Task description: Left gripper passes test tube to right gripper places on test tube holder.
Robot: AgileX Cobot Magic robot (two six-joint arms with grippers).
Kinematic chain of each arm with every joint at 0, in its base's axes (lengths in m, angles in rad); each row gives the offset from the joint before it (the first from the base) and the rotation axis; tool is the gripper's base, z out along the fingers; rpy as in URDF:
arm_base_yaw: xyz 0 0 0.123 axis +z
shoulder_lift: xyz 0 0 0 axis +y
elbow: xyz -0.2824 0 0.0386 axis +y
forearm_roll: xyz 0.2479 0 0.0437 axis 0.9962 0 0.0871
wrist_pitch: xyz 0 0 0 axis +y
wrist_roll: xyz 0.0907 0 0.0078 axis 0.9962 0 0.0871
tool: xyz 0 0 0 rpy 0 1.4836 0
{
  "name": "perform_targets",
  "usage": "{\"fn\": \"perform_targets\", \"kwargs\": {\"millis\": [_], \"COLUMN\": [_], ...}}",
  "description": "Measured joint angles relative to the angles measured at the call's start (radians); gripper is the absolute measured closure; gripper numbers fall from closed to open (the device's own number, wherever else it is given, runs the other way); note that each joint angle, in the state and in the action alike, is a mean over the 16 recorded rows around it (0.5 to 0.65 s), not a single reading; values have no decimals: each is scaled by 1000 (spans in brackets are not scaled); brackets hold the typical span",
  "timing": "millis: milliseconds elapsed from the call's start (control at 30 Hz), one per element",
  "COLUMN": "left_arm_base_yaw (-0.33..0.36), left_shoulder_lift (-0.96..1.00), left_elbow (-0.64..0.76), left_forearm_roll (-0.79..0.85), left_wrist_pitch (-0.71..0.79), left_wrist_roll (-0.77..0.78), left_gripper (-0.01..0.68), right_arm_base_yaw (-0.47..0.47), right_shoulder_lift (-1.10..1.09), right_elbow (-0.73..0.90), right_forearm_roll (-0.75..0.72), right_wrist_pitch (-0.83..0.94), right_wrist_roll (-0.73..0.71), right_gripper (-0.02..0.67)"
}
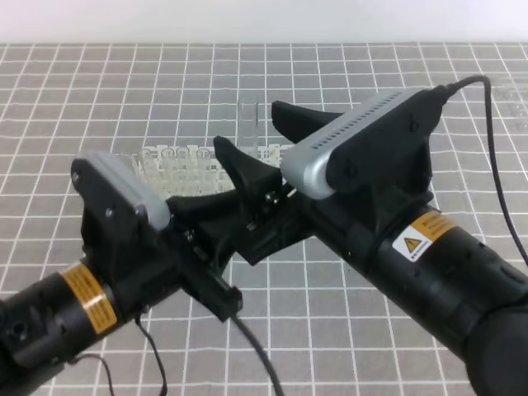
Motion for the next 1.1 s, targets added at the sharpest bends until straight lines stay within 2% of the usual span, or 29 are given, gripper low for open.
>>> {"fn": "perform_targets", "kwargs": {"millis": [367, 1100], "left_arm_base_yaw": [0, 0], "left_shoulder_lift": [4, 1], "left_elbow": [33, 37], "left_forearm_roll": [7, 8], "left_wrist_pitch": [-63, -80], "left_wrist_roll": [5, 4], "left_gripper": [667, 670], "right_arm_base_yaw": [0, 0], "right_shoulder_lift": [43, 69], "right_elbow": [-37, -65], "right_forearm_roll": [22, 20], "right_wrist_pitch": [0, 25], "right_wrist_roll": [0, 0], "right_gripper": [603, 628]}}
